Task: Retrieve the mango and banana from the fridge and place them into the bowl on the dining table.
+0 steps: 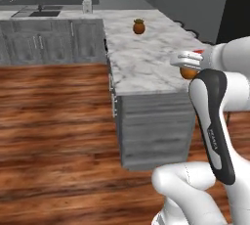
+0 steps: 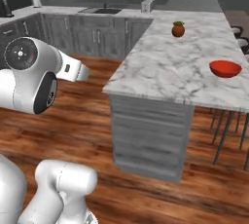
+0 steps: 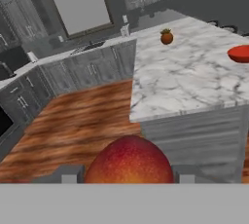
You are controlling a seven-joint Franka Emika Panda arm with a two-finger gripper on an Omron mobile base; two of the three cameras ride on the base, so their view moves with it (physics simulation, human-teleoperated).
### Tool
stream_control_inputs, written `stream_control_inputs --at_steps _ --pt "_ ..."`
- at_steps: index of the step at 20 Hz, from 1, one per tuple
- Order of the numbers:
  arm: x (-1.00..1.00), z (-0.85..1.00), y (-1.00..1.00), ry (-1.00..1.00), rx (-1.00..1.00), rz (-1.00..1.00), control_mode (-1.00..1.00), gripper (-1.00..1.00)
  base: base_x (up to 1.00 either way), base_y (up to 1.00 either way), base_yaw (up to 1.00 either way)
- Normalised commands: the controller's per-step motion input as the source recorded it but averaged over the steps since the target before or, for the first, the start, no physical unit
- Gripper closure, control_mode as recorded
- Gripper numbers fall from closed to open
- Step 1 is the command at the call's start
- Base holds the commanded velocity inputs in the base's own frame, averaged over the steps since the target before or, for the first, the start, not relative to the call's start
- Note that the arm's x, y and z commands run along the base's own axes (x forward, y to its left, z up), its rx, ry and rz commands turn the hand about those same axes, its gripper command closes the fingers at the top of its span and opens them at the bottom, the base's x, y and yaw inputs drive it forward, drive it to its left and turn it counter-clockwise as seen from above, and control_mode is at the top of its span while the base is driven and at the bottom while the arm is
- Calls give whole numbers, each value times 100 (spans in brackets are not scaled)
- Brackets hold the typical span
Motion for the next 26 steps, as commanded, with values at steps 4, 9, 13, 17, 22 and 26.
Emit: stream_control_inputs --at_steps 4,9,13,17,22,26 --pt "0 0 0 0 0 0 100 100 3 -100 0" --pt "0 0 0 0 0 0 100 100 0 -100 0" --pt "0 0 0 0 0 0 100 100 2 -100 0" --pt "0 0 0 0 0 0 100 100 19 -100 3" --pt "0 0 0 0 0 0 100 100 40 -100 18" --pt "0 0 0 0 0 0 100 100 46 -100 36"
